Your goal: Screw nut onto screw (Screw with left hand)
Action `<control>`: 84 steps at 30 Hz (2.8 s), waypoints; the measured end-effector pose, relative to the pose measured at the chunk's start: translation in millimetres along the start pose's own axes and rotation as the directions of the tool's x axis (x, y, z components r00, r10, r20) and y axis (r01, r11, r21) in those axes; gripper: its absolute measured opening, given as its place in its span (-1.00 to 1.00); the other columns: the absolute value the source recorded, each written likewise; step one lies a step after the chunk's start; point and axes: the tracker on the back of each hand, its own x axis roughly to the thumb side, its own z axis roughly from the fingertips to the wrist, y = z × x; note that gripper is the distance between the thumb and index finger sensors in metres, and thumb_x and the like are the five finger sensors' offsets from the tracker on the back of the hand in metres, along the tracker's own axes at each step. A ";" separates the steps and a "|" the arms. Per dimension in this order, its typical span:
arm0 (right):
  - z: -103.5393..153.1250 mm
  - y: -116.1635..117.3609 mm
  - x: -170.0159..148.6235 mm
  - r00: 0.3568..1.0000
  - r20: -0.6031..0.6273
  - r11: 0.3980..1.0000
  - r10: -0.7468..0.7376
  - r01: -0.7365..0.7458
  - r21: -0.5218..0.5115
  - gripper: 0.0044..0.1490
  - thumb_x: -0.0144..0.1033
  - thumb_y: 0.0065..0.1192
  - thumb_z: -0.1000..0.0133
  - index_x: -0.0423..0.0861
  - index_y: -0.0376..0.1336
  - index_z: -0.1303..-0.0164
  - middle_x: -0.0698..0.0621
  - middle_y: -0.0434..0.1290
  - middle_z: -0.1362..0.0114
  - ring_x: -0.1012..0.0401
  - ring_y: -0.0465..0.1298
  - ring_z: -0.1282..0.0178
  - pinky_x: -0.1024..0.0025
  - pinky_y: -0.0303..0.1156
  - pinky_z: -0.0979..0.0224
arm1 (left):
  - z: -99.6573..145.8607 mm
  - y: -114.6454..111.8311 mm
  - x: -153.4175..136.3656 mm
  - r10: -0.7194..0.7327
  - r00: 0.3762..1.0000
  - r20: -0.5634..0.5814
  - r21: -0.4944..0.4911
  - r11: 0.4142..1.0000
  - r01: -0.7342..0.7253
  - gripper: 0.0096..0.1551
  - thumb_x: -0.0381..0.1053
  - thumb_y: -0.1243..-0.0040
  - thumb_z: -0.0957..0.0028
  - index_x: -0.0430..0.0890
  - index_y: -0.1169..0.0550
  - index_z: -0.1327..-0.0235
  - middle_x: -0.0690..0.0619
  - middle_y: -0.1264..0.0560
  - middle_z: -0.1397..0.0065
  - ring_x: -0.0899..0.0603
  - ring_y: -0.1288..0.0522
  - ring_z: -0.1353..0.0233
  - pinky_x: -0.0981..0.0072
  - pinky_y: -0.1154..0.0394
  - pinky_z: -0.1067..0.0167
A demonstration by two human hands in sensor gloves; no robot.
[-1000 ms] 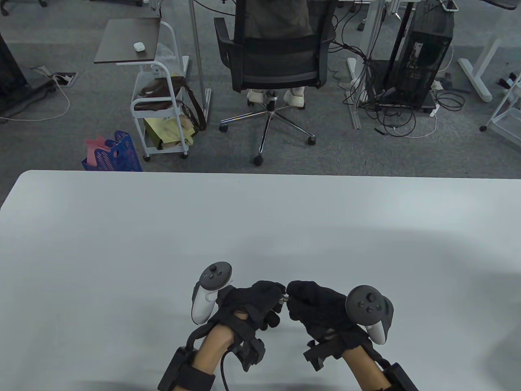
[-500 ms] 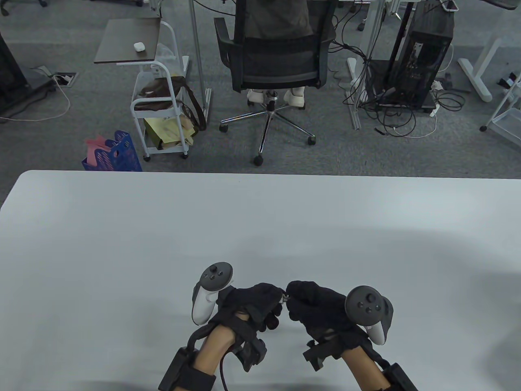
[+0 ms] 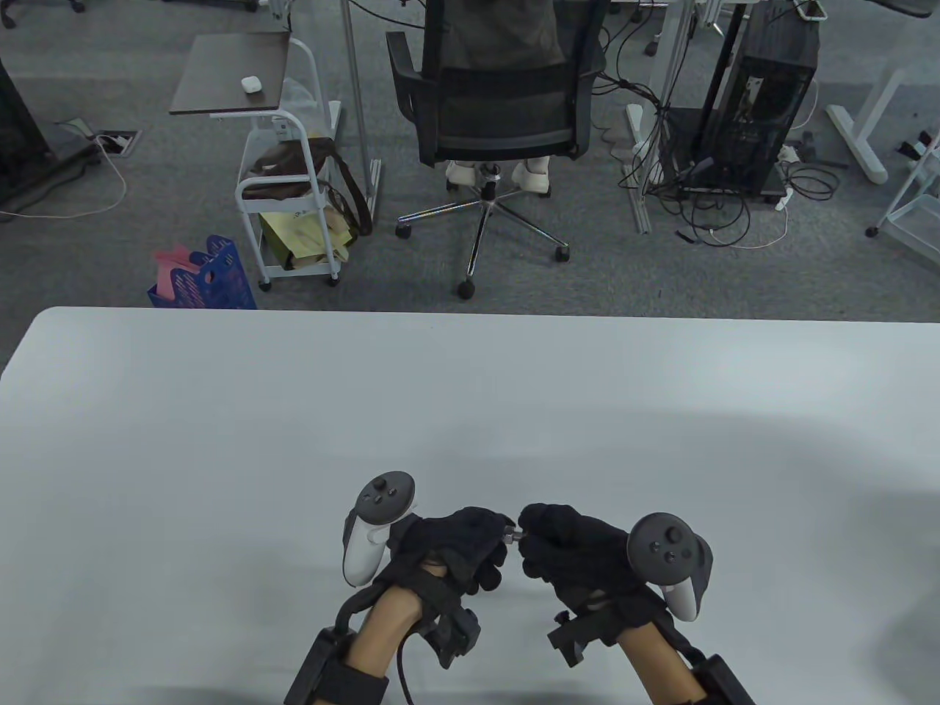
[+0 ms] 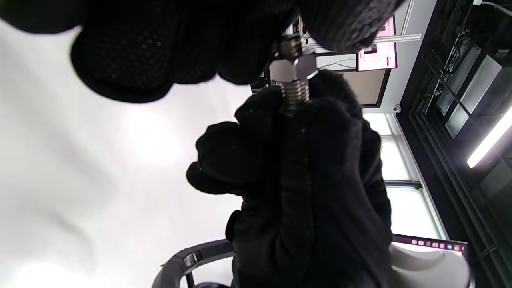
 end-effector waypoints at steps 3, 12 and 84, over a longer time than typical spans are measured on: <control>-0.2 2.0 -0.8 1.000 -0.013 1.000 -0.017 0.017 0.022 -0.44 -0.23 0.58 0.20 -0.09 0.47 -0.01 -0.08 0.70 -0.01 0.10 0.85 0.30 0.23 0.82 0.22 | -0.7 -1.2 1.6 -0.017 1.000 -0.002 -0.019 1.000 0.017 -0.40 0.05 -0.13 0.03 -0.31 -0.56 -0.11 -0.37 -0.56 -0.11 -0.41 -0.60 0.12 -0.22 -0.46 0.14; 0.6 1.7 0.9 1.000 0.010 1.000 -0.001 0.001 0.011 -0.44 -0.23 0.59 0.20 -0.08 0.47 -0.01 -0.07 0.70 -0.01 0.11 0.85 0.30 0.24 0.82 0.21 | -1.2 -2.1 -1.6 -0.002 1.000 -0.014 -0.014 1.000 0.002 -0.31 0.14 -0.13 0.04 -0.33 -0.57 -0.15 -0.41 -0.56 -0.12 -0.44 -0.60 0.12 -0.24 -0.46 0.16; -1.4 9.7 -10.0 0.999 -0.036 0.997 0.003 -0.001 0.073 -0.41 -0.24 0.60 0.19 -0.09 0.45 -0.05 -0.08 0.68 -0.05 0.09 0.84 0.25 0.22 0.82 0.17 | -3.6 -3.8 -7.1 -0.006 0.998 -0.066 -0.032 0.999 0.004 -0.39 0.06 -0.11 0.02 -0.32 -0.51 -0.12 -0.36 -0.55 -0.09 -0.39 -0.60 0.13 -0.20 -0.46 0.15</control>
